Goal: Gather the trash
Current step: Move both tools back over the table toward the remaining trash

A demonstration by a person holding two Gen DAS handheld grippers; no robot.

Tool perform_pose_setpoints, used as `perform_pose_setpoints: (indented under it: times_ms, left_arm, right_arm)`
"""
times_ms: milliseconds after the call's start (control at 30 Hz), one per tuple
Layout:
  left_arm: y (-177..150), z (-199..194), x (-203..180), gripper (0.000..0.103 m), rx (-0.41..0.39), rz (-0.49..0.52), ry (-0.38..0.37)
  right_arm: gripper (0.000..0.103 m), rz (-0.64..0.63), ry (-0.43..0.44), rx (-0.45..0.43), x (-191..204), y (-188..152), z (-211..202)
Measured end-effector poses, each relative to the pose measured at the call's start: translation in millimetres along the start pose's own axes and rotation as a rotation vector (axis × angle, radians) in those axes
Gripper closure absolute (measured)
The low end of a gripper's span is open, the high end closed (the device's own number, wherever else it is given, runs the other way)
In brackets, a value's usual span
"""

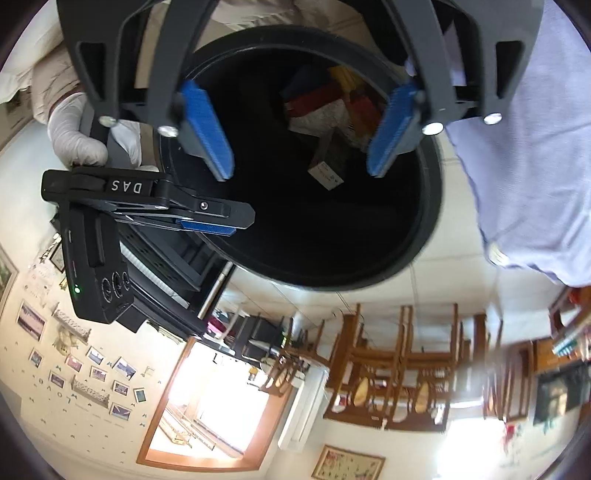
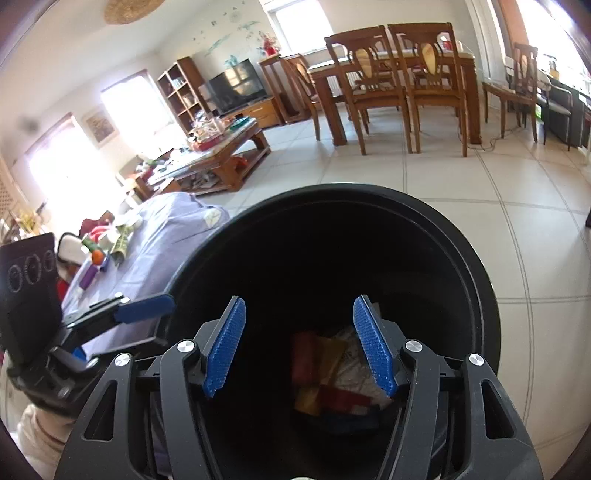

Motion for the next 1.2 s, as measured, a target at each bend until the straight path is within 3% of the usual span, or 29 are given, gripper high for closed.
perform_pose_setpoints:
  times_ms: [133, 233, 500, 967, 1200]
  left_arm:
    - [-1, -17, 9, 0.009, -0.039, 0.011, 0.058]
    - [-3, -30, 18, 0.005, -0.058, 0.008, 0.092]
    - [-13, -68, 50, 0.005, -0.113, 0.022, 0.237]
    - [-45, -127, 166, 0.005, -0.129, -0.137, 0.417]
    - [-60, -151, 219, 0.005, -0.133, -0.224, 0.496]
  right_arm:
    - [0.035, -0.021, 0.01, 0.003, 19, 4, 8]
    - [0.026, -0.038, 0.027, 0.009, 38, 9, 16]
    - [0.007, -0.067, 0.111, 0.04, 97, 23, 52]
    - [0.005, -0.189, 0.211, 0.174, 227, 30, 160]
    - [0.005, -0.228, 0.268, 0.222, 273, 31, 212]
Point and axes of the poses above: each gripper's, at about its wrist camera, not at the fingertips, and z roughly the way its jaws point, x to its left, y to its top, the point moved 2 cm from there along z, roughly the way its jaws point, and after that the axes turned 13 degrees about y, right-handed, at the moved point
